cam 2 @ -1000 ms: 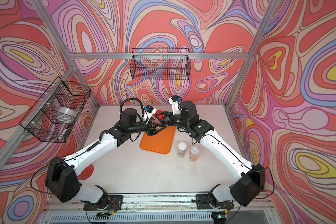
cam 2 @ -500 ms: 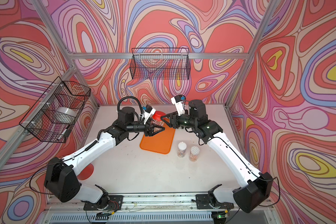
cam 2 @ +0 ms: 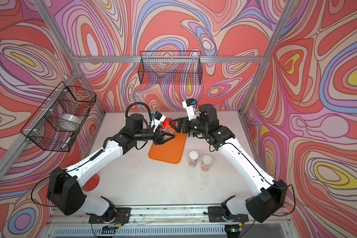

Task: Pour the candies out of the jar
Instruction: Unscrew the lid from the jar.

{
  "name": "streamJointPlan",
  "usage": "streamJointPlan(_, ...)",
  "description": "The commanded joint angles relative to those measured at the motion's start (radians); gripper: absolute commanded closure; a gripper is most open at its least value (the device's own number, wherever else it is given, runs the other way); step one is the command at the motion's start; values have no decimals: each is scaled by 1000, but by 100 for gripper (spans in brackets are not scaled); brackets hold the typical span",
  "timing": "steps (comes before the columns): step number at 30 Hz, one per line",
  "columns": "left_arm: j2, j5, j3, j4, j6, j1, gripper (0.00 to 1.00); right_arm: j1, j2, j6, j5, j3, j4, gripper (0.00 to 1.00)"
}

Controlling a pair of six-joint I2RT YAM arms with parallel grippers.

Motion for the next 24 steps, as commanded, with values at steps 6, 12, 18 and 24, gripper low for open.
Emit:
streamJointPlan(6, -15, -35, 60, -35, 53, -24, 100, 30, 57, 34, 76, 34, 33, 23)
streamJointPlan(12, -15, -47, 69, -43, 62, -32, 100, 48, 87, 45, 113, 34, 25, 25)
streamJointPlan(18, -21, -20, 64, -38, 69, -34, 100, 49, 90, 50, 66, 11, 62, 25)
streamJointPlan(24, -31, 81, 59, -23, 77, -32, 100, 48, 76, -30, -58, -20, 74, 48)
